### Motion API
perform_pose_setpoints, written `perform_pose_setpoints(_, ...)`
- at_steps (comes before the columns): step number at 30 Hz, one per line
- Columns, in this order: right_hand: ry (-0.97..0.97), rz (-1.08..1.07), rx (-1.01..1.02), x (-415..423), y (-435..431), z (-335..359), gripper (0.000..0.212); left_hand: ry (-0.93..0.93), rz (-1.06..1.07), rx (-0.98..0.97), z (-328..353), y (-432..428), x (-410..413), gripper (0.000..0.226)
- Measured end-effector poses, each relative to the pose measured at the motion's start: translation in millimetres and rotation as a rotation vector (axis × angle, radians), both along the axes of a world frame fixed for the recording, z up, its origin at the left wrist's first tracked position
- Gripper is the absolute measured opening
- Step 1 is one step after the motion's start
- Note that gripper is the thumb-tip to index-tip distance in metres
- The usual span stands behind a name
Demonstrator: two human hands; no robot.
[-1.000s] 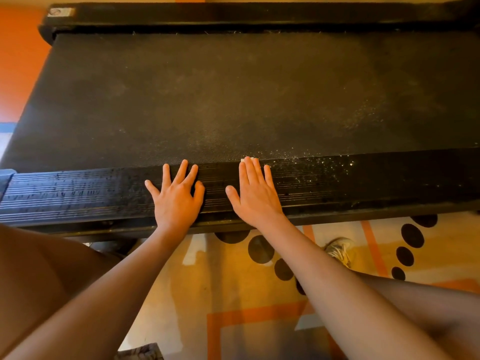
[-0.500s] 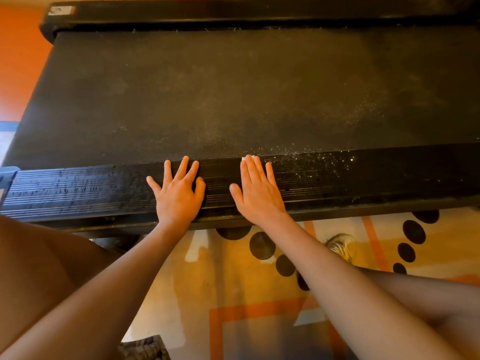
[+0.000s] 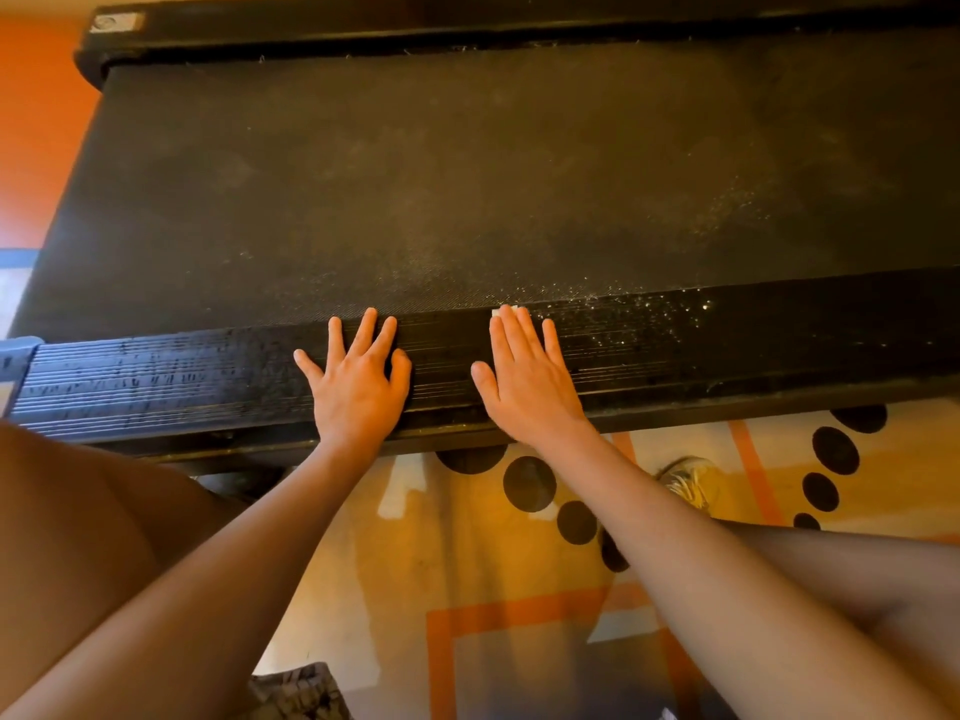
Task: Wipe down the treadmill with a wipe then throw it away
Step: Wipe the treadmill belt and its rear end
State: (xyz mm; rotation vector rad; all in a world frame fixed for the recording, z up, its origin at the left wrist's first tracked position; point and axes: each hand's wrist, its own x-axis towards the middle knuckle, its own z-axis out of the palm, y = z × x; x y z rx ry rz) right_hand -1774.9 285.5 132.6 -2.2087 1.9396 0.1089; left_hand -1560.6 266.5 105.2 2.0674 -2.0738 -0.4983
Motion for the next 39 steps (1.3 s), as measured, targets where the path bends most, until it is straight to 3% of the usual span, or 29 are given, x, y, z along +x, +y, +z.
perform_pose_setpoints(10, -0.039, 0.011, 0.023, -6.9, 48.8, 1.3, 0.074, -0.006, -0.001, 0.000, -0.9, -0.8, -1.0, 0.055)
perform_pose_setpoints(18, 0.021, -0.025, 0.022, -2.0, -21.4, 5.2, 0.071, -0.004, -0.019, 0.001, 2.8, 1.0, 1.0, 0.054)
perform_pose_setpoints(27, -0.038, 0.005, -0.003, -4.8, 50.8, -0.2, 0.072, -0.009, -0.004, -0.012, -1.6, 0.0, 0.8, 0.054)
perform_pose_setpoints(34, 0.016, -0.079, 0.005, -3.7, -14.7, 1.0, 0.071, 0.006, -0.014, -0.003, 0.1, -0.8, 1.2, 0.055)
perform_pose_setpoints(39, -0.065, -0.050, -0.001, -6.6, 49.6, 2.7, 0.072, 0.015, -0.008, -0.009, 0.2, -0.2, 0.9, 0.056)
